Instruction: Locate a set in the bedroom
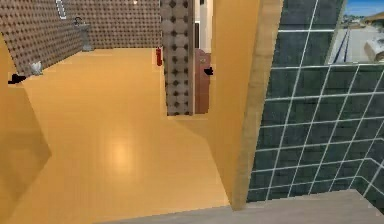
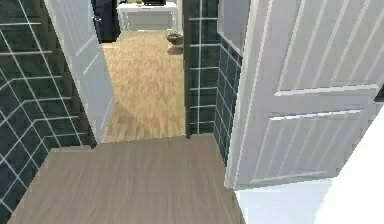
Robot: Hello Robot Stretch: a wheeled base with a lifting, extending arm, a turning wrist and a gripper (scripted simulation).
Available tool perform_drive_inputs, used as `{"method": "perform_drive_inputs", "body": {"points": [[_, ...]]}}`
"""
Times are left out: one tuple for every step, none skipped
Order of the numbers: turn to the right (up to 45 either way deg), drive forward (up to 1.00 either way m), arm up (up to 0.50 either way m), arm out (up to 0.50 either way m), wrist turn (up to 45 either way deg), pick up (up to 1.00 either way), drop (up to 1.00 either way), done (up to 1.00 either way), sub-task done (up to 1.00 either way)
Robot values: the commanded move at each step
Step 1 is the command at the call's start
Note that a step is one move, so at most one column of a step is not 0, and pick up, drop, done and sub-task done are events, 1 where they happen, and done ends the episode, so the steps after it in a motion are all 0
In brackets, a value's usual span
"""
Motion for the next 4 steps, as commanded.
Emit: {"method": "perform_drive_inputs", "body": {"points": [[3.0, 0.00, 0.00, 0.00, 0.0, 0.00, 0.00, 0.00, 0.00], [0.0, 0.65, 0.00, 0.00, 0.0, 0.00, 0.00, 0.00, 0.00], [-45.0, 0.00, 0.00, 0.00, 0.0, 0.00, 0.00, 0.00, 0.00], [-27.0, 0.00, 0.00, 0.00, 0.0, 0.00, 0.00, 0.00, 0.00]]}}
